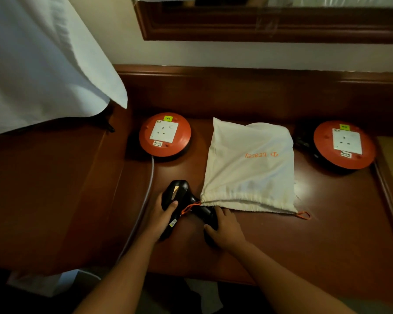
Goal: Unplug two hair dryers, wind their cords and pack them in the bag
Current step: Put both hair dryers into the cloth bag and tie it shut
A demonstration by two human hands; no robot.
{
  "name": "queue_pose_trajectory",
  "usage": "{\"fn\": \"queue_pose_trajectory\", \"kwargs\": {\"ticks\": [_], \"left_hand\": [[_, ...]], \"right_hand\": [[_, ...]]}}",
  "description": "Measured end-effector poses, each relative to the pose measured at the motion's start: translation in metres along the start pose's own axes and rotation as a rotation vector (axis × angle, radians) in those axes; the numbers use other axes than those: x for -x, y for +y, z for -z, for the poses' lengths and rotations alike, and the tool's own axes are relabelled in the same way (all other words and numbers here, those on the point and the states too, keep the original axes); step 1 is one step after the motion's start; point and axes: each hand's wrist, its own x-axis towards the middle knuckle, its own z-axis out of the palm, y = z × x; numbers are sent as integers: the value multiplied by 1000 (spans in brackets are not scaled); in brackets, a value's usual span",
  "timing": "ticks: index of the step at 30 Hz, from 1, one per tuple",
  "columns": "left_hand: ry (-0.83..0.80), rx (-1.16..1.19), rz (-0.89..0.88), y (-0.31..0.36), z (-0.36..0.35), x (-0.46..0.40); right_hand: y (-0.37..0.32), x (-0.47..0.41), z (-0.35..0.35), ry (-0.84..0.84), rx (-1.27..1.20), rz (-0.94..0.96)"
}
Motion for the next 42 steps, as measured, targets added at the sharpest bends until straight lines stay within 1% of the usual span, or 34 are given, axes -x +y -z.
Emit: {"fn": "queue_pose_trajectory", "kwargs": {"ticks": [5,8,14,18,21,25,29,32,38,42], "left_hand": [[-58,37,39,-11,7,4],[-99,27,15,-19,14,8],[-104,-14,0,-38,30,25],[-87,-9,15,-45,40,42],[-61,13,41,-54,50,52],[-44,66,37,-58,61,65],[-60,136,-29,-39,68,77],[-85,144,-90,-15,67,81],[-118,155,-149,33,41,80],[-178,127,-150,68,8,72]], "right_hand": [[-10,5,-9,79,9,-85],[-14,13,-16,117,32,-95],[-26,33,-31,90,120,-44],[-33,47,-41,47,101,-42],[-36,61,-50,64,68,-2],[-42,77,-51,133,45,52],[-43,98,-34,153,-25,135],[-44,113,-12,148,-94,181],[-23,128,42,105,-229,168],[6,127,75,129,-221,139]]}}
